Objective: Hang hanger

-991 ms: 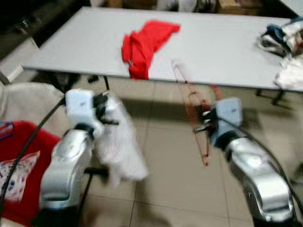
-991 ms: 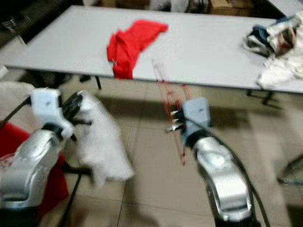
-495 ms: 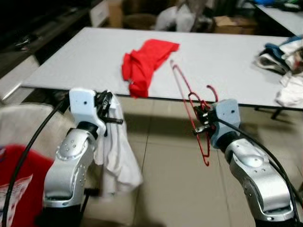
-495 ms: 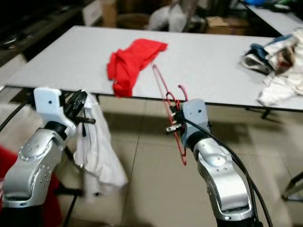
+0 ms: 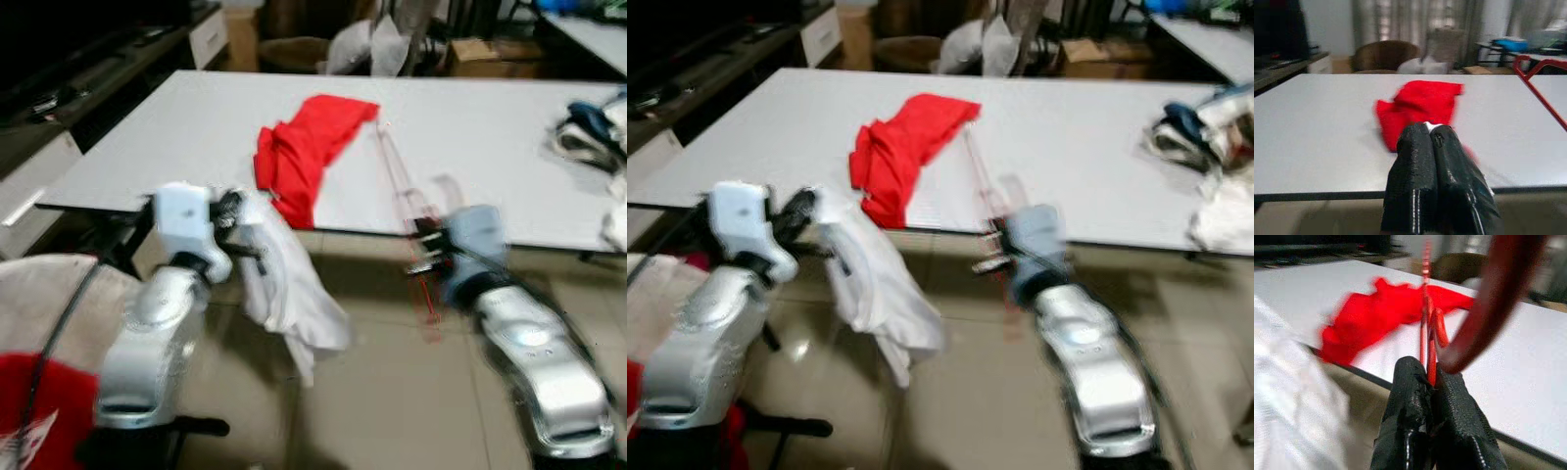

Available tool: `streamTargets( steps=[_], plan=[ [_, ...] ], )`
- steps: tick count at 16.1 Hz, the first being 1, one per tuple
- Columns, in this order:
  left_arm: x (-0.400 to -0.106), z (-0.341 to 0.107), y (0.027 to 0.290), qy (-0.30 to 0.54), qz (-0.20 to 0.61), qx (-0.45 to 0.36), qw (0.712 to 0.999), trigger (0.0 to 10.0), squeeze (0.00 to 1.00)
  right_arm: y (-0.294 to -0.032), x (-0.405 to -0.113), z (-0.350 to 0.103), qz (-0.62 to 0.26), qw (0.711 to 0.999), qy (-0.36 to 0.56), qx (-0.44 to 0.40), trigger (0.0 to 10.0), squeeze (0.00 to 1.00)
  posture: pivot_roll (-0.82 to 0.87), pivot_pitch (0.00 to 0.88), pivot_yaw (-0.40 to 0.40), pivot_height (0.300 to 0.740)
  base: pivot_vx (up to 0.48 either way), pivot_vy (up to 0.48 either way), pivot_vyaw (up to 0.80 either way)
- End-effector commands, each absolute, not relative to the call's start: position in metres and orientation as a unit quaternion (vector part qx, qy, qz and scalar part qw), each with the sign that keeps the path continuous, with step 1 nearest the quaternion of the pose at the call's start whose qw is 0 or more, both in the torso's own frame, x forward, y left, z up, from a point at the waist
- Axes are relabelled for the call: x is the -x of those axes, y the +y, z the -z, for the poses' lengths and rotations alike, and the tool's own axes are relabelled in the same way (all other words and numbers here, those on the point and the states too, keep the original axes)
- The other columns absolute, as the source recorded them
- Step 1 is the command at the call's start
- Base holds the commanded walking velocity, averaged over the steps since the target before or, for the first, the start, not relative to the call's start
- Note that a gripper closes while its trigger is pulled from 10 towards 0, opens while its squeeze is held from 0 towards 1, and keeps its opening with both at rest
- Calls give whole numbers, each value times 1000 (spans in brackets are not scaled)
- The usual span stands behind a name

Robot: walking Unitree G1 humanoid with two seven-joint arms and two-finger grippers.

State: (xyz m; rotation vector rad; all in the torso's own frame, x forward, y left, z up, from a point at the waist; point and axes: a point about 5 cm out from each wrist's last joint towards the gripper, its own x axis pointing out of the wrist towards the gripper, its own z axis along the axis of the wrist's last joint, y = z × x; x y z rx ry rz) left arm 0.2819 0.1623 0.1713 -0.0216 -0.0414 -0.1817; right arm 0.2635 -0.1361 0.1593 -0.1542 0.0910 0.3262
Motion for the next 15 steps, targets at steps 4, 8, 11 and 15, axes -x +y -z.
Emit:
streamTargets(
  steps=[4,8,11,15],
  plan=[
    [-283,-179,158,-38,99,8,994,10000,0,-143,-265,-165,-153,984,34,83,10000,0,-129,10,46,740,408,0,0],
    [-283,-179,157,-37,104,9,994,10000,0,-142,-264,-162,-154,985,46,68,10000,0,-132,12,49,740,407,0,-400],
    [-283,-178,154,-36,108,11,993,10000,0,-143,-263,-163,-158,984,47,69,10000,0,-134,15,51,740,405,0,-800],
    [-283,-178,154,-35,110,12,993,10000,0,-143,-262,-164,-162,983,41,74,10000,0,-139,18,51,740,407,0,-200]
  ],
)
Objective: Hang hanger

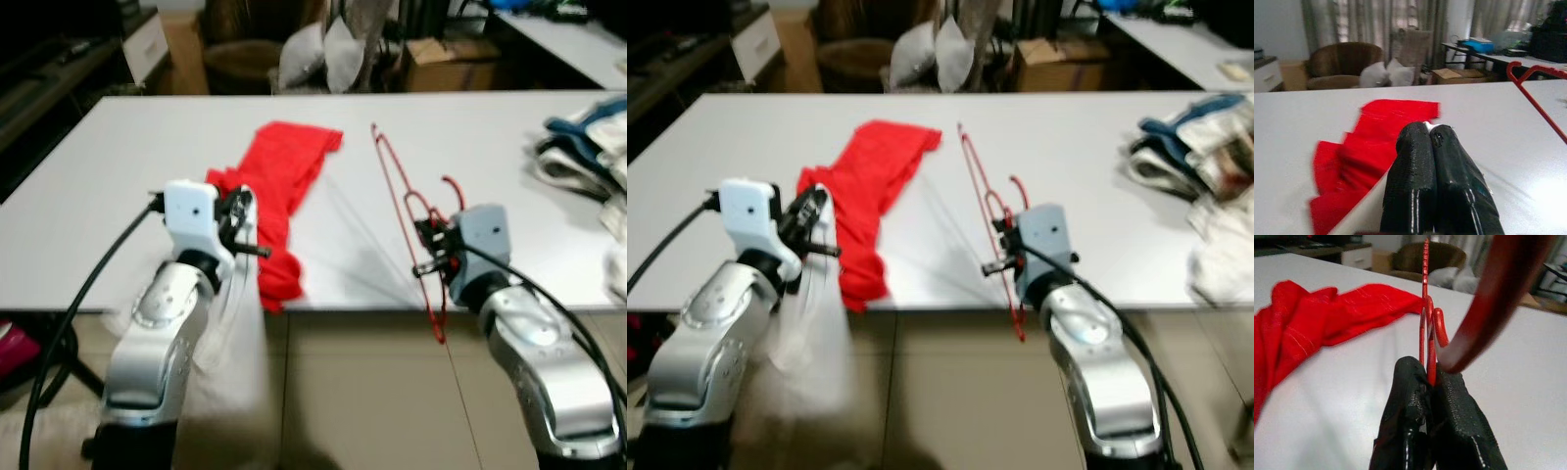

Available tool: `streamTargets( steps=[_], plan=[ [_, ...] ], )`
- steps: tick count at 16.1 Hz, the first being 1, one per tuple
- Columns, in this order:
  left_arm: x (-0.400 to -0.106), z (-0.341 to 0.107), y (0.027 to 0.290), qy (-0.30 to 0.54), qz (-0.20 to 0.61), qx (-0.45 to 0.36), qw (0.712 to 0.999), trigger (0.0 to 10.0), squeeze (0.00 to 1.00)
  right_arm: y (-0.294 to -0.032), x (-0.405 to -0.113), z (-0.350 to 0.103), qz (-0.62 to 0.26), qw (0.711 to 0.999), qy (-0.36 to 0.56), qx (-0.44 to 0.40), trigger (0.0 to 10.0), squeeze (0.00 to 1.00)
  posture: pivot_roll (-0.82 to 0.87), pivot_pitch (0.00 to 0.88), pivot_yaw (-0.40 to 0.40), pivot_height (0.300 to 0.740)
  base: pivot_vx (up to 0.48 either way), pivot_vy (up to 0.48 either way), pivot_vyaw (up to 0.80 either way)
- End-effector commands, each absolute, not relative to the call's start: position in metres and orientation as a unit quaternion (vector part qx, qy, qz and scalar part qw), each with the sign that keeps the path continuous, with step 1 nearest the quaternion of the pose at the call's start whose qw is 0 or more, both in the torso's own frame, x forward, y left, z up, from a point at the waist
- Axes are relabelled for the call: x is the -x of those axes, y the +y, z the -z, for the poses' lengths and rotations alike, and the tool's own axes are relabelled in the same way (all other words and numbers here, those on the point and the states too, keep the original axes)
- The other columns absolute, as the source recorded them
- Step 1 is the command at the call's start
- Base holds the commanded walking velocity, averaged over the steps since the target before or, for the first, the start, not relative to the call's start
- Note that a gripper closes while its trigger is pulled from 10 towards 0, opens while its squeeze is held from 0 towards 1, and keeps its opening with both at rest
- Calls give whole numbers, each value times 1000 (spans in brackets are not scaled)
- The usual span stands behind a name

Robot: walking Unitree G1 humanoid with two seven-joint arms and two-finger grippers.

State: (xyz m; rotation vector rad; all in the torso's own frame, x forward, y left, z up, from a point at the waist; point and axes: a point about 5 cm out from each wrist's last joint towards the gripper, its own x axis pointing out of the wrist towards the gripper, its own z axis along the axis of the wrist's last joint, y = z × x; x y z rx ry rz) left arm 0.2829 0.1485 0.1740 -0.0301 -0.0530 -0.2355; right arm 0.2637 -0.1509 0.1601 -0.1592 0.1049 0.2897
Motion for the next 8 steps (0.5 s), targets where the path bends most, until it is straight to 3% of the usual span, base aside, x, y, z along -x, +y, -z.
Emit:
streamTargets(
  steps=[1,8],
  plan=[
    [-283,-179,154,-36,110,12,993,10000,0,-144,-261,-164,-162,983,40,75,10000,0,-140,19,52,740,405,0,0],
    [-288,-190,159,-51,97,-2,994,10000,0,-149,-259,-168,-205,974,34,84,10000,0,-136,26,57,740,406,0,0]
  ],
)
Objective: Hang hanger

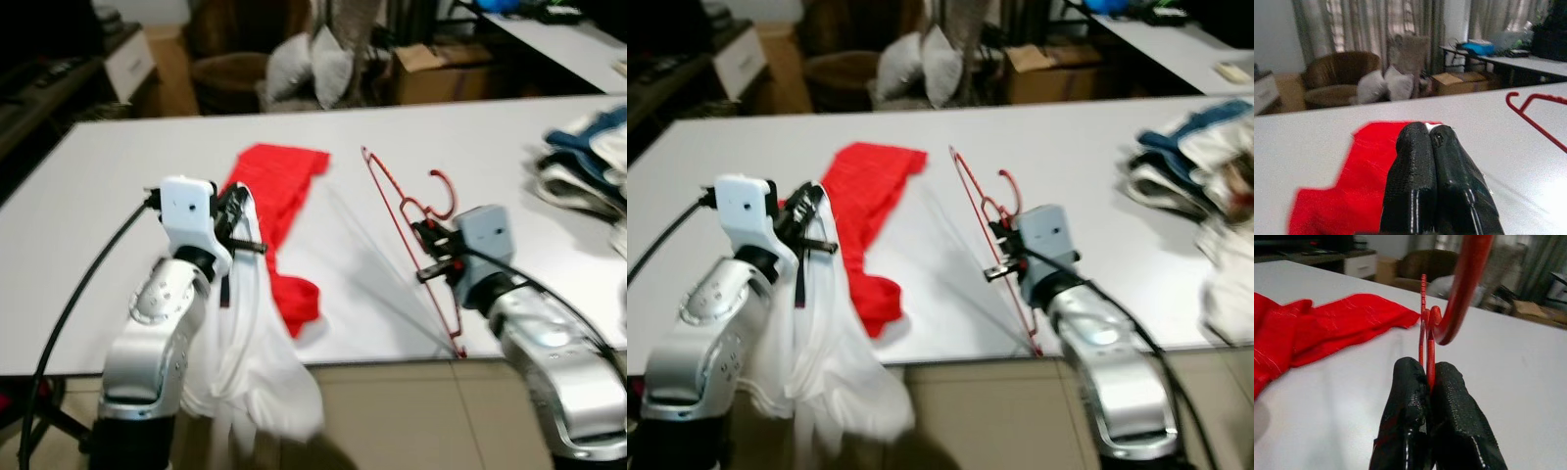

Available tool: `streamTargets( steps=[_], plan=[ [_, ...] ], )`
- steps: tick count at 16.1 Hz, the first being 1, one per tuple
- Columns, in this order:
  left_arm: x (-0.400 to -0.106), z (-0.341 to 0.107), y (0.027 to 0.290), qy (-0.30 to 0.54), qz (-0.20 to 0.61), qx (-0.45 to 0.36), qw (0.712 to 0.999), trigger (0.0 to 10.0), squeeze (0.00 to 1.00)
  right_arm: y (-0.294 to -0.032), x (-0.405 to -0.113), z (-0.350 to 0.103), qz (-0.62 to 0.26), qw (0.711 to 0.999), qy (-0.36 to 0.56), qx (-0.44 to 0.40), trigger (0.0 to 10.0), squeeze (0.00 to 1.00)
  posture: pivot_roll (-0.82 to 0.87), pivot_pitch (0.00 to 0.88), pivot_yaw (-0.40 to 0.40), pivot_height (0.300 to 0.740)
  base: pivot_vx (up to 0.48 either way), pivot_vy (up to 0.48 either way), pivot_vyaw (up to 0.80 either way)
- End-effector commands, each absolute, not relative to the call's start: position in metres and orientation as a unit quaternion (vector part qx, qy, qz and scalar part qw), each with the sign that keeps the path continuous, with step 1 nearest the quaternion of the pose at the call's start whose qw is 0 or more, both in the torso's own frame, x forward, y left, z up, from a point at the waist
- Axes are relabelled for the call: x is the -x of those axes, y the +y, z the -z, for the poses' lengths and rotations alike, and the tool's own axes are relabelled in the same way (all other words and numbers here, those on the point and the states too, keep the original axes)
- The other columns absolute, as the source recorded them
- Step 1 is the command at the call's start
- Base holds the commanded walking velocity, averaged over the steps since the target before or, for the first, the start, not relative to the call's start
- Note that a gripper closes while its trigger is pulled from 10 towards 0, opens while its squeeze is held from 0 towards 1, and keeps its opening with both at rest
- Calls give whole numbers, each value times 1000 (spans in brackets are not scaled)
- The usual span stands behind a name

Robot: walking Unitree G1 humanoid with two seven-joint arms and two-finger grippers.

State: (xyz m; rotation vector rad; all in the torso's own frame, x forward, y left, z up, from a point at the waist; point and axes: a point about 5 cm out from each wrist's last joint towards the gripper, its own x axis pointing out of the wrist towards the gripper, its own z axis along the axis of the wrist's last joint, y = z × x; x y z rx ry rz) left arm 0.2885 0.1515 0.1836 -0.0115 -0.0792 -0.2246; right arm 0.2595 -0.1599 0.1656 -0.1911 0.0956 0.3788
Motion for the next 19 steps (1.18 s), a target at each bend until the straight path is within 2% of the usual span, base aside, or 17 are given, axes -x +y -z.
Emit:
streamTargets(
  steps=[1,3,5,7,10,12,16,19],
  plan=[
    [-290,-197,156,-58,111,2,992,10000,0,-155,-258,-174,-226,970,29,81,10000,0,-135,28,59,740,382,0,0],
    [-292,-203,145,-62,153,23,986,10000,0,-165,-256,-182,-258,962,27,83,10000,0,-137,32,61,740,0,0,0],
    [-300,-218,127,-74,219,24,973,10000,0,-180,-243,-192,-340,935,33,100,10000,0,-139,34,66,740,0,0,0],
    [-316,-237,115,-87,259,2,962,10000,0,-200,-229,-202,-386,913,50,124,10000,0,-145,33,79,740,0,0,0],
    [-341,-256,123,-97,231,-11,968,10000,0,-217,-216,-216,-419,895,64,141,10000,0,-161,34,101,740,0,0,0],
    [-370,-273,134,-106,205,-46,972,10000,0,-234,-197,-237,-461,871,82,147,10000,0,-167,34,110,740,0,0,0],
    [-394,-275,133,-96,191,-88,973,10000,0,-239,-191,-250,-486,857,87,150,10000,0,-169,36,112,740,0,0,0],
    [-405,-277,131,-99,184,-86,974,10000,0,-231,-192,-258,-514,844,67,136,10000,0,-172,35,108,740,0,0,0]
  ],
)
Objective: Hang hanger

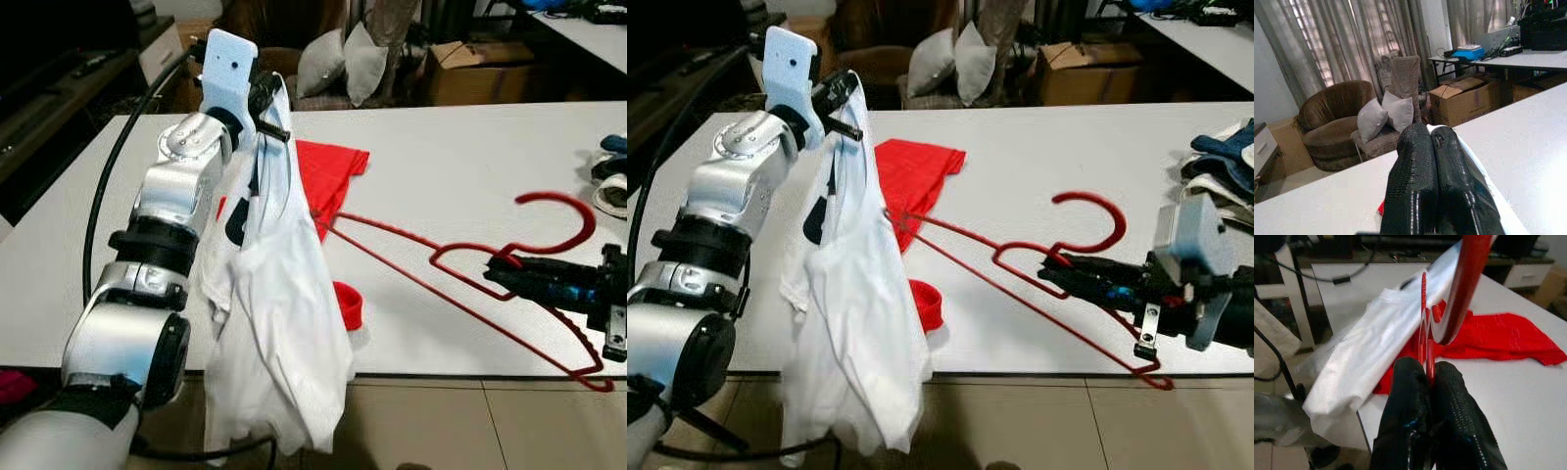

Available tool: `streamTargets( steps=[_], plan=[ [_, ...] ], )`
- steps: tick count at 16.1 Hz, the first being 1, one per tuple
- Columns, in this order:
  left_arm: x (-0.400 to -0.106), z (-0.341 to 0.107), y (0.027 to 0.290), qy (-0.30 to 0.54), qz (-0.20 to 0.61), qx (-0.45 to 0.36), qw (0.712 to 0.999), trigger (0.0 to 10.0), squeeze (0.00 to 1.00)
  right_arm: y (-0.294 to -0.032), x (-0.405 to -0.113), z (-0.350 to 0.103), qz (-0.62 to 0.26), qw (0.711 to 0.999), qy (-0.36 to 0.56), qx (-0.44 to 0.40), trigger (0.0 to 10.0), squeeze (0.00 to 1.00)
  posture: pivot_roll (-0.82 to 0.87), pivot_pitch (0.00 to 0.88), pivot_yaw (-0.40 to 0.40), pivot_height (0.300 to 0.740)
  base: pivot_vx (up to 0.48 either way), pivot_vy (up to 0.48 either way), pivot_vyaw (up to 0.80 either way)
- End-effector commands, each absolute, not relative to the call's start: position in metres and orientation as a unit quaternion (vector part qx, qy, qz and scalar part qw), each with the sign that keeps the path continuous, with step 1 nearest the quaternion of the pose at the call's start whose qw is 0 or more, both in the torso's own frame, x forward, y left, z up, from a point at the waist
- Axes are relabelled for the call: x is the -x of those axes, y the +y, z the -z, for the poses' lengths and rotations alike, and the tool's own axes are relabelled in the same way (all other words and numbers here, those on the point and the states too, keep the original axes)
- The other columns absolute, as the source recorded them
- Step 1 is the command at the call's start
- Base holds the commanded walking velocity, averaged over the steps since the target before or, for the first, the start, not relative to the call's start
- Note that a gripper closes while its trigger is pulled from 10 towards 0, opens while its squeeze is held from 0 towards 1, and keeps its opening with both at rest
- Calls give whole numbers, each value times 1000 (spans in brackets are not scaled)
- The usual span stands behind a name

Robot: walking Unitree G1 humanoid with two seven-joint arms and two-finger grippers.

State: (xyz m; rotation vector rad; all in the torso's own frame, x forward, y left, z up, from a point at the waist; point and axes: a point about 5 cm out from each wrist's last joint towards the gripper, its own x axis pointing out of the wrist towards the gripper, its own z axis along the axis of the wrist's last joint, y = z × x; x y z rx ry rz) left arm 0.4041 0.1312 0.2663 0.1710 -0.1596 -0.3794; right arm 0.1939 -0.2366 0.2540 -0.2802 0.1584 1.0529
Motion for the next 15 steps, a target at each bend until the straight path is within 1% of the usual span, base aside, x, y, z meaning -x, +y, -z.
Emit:
streamTargets(
  steps=[1,4,5,7,9,10,12,13,15],
  plan=[
    [-405,-281,126,-105,194,-80,972,10000,0,-226,-194,-258,-521,840,65,134,10000,0,-172,36,106,740,0,0,0],
    [-403,-294,114,-128,221,-59,965,10000,0,-212,-204,-256,-549,824,54,132,10000,0,-164,33,92,740,0,0,0],
    [-405,-299,111,-142,226,-70,961,10000,0,-208,-208,-257,-557,818,55,132,10000,0,-162,32,86,740,0,0,0],
    [-399,-317,108,-171,246,-42,953,10000,0,-199,-217,-253,-574,803,64,146,10000,0,-155,29,71,740,0,0,0],
    [-393,-329,105,-189,263,-31,946,10000,0,-193,-226,-251,-574,800,69,160,10000,0,-152,29,65,740,0,0,0],
    [-383,-343,102,-208,286,-15,935,10000,0,-189,-239,-246,-558,805,73,187,10000,0,-147,33,52,740,0,0,0],
    [-374,-353,101,-223,309,-4,925,10000,0,-186,-254,-247,-530,820,56,209,10000,0,-141,36,42,740,0,0,0],
    [-364,-363,100,-239,328,5,914,10000,0,-183,-269,-254,-499,837,30,221,10000,0,-136,37,36,740,0,0,0],
    [-346,-389,103,-278,349,23,895,10000,0,-180,-299,-284,-427,875,-47,224,10000,0,-132,36,28,740,0,0,0]
  ],
)
